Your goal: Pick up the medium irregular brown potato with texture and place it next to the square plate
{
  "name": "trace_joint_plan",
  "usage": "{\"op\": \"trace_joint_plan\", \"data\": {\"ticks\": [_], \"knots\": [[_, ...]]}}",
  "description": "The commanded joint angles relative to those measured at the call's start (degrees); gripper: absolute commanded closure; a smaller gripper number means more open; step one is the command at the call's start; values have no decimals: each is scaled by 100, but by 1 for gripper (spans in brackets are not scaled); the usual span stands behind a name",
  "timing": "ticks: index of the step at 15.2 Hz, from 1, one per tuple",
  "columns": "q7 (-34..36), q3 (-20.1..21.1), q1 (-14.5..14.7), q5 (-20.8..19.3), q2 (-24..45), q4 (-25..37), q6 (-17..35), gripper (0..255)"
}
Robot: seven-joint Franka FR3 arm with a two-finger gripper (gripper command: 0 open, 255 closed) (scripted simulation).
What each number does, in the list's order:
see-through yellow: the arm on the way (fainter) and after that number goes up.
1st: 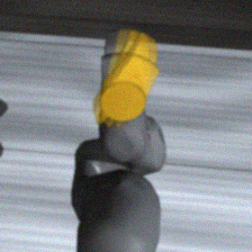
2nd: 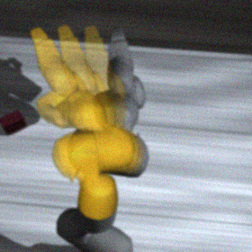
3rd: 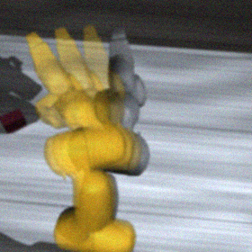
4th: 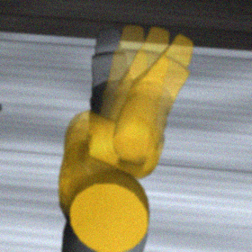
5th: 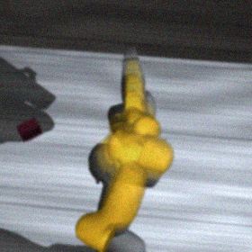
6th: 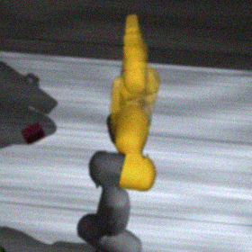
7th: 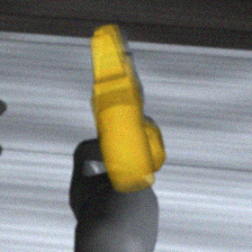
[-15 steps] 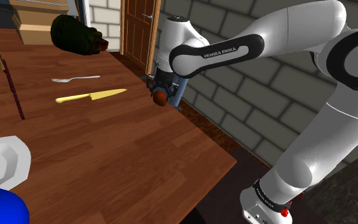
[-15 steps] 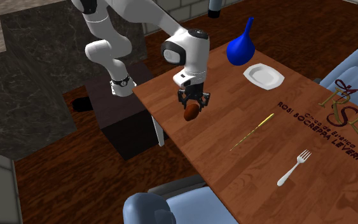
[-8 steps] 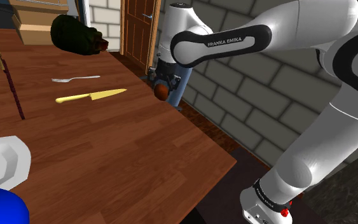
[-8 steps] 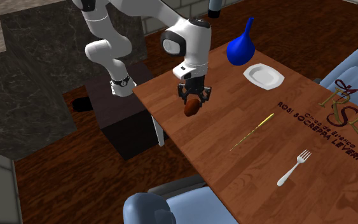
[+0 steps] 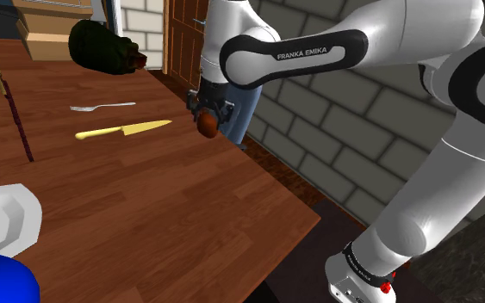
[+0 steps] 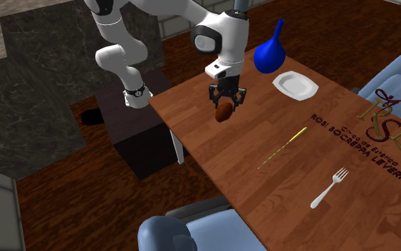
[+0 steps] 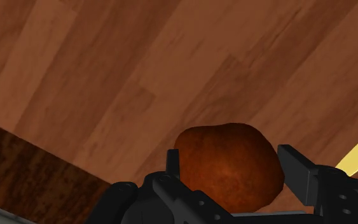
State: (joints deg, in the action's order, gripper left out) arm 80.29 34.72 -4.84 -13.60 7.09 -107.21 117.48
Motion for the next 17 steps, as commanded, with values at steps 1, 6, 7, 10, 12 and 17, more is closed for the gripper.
{"op": "trace_joint_plan", "data": {"ticks": [1, 6, 7, 10, 12, 17], "knots": [[340, 92, 196, -179, 231, 216, -85, 255], [1137, 248, 784, -621, 840, 819, -353, 255], [1287, 262, 920, -712, 976, 963, -418, 255], [1707, 284, 1353, -983, 1410, 1451, -637, 255], [1957, 275, 1667, -1157, 1719, 1823, -802, 255], [2458, 184, 2538, -1559, 2566, 2967, -1292, 255]]}}
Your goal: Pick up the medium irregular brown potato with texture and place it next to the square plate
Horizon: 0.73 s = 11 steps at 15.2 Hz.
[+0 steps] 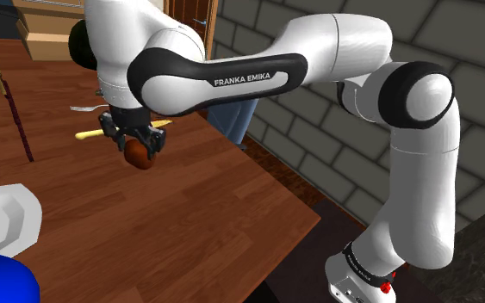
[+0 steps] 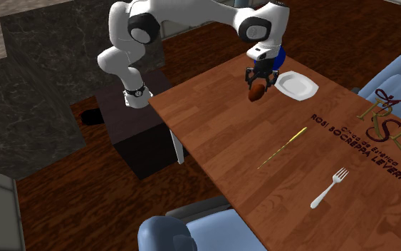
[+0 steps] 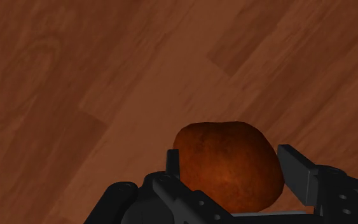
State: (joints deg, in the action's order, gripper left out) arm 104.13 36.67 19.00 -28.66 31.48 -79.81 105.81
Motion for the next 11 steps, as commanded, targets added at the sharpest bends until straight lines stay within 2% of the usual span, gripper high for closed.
{"op": "trace_joint_plan", "data": {"ticks": [1, 5, 8, 11], "knots": [[148, -40, 344, -127, 314, 502, -238, 255], [338, -197, 1188, -406, 1163, 1868, -781, 255], [288, -384, 1975, -602, 2016, 3413, -1366, 255], [380, -372, 1866, -601, 1964, 3057, -1107, 255]]}}
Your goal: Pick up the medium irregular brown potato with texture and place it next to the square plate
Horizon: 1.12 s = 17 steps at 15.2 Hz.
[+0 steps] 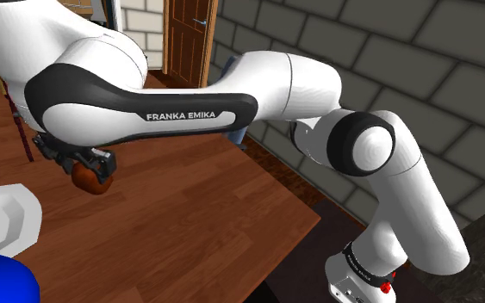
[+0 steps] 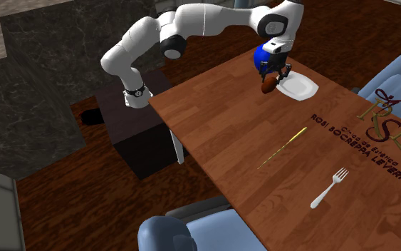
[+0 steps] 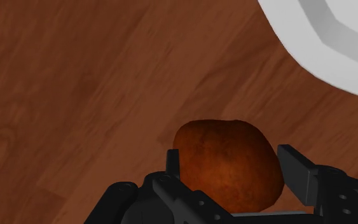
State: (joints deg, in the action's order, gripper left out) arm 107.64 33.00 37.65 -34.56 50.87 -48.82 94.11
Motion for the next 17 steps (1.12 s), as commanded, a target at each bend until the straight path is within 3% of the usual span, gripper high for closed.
{"op": "trace_joint_plan", "data": {"ticks": [1, 12, 17], "knots": [[59, -3, -30, -14, 15, -146, 142, 255], [319, -33, -243, -106, 87, -956, 916, 255], [320, -28, -245, -110, 88, -956, 915, 255]]}}
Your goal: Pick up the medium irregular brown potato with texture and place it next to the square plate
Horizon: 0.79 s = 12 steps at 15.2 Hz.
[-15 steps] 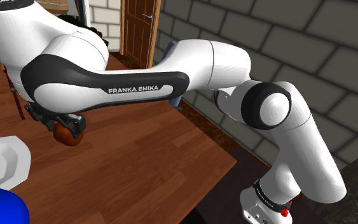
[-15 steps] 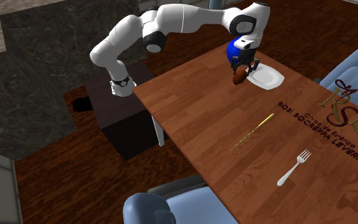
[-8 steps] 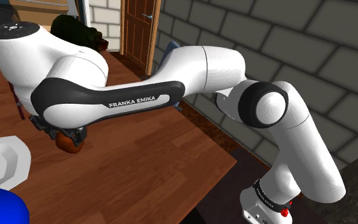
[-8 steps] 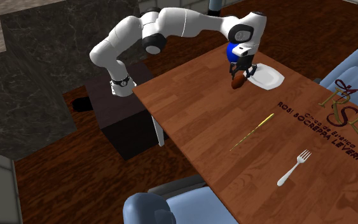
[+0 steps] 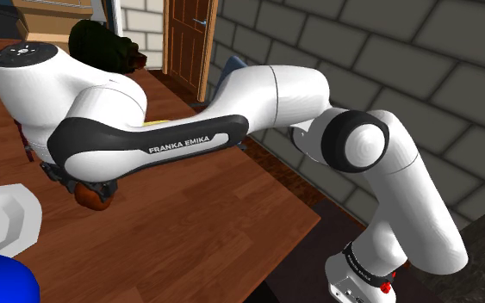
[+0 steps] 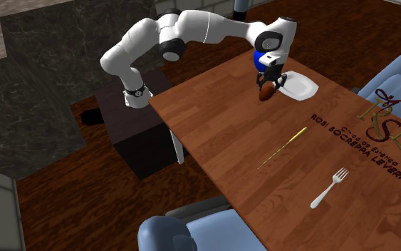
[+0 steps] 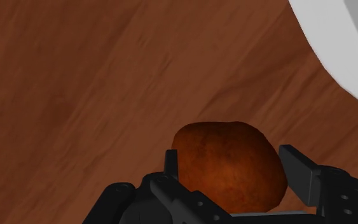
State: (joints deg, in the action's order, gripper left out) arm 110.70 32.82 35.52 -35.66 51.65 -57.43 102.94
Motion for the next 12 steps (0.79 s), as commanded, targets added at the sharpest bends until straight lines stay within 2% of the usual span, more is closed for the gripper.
{"op": "trace_joint_plan", "data": {"ticks": [1, 3, 4, 9, 12], "knots": [[14, -9, -33, 0, 9, -95, 32, 255], [14, -7, -33, -2, 10, -94, 31, 255], [20, -9, -16, -4, 24, -74, 25, 0], [14, -7, -33, -2, 10, -94, 31, 0], [-86, 36, 107, 69, -97, 317, -440, 0]]}}
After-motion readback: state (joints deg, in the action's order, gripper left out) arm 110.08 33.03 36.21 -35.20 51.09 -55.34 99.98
